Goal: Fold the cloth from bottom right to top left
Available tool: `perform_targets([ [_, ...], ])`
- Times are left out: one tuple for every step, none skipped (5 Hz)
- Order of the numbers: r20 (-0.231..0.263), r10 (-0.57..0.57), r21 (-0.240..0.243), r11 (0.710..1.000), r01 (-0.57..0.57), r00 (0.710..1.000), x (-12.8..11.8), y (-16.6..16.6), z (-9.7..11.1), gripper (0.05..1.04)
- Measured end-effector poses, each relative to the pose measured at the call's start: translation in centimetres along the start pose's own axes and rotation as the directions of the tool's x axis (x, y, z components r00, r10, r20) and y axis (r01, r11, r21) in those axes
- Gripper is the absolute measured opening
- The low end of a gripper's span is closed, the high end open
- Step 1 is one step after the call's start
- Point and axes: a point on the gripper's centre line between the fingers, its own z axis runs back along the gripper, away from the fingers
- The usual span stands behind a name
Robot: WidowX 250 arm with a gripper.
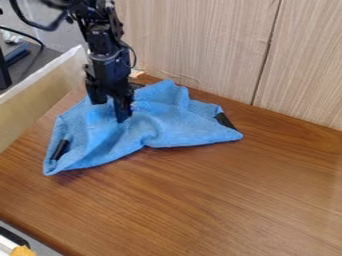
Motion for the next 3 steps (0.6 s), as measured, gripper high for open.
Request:
perform_targets([
  [0.012,0.007,0.021,1.000,-0.007,1.000,-0.2,0.2,1.6,1.001],
  [0.071,0.013,0.051,0.999,-0.017,0.997,-0.4,1.0,4.7,1.001],
  [0.121,0.006,0.065,0.998,-0.013,0.993,-0.7,0.7,7.2,1.001],
])
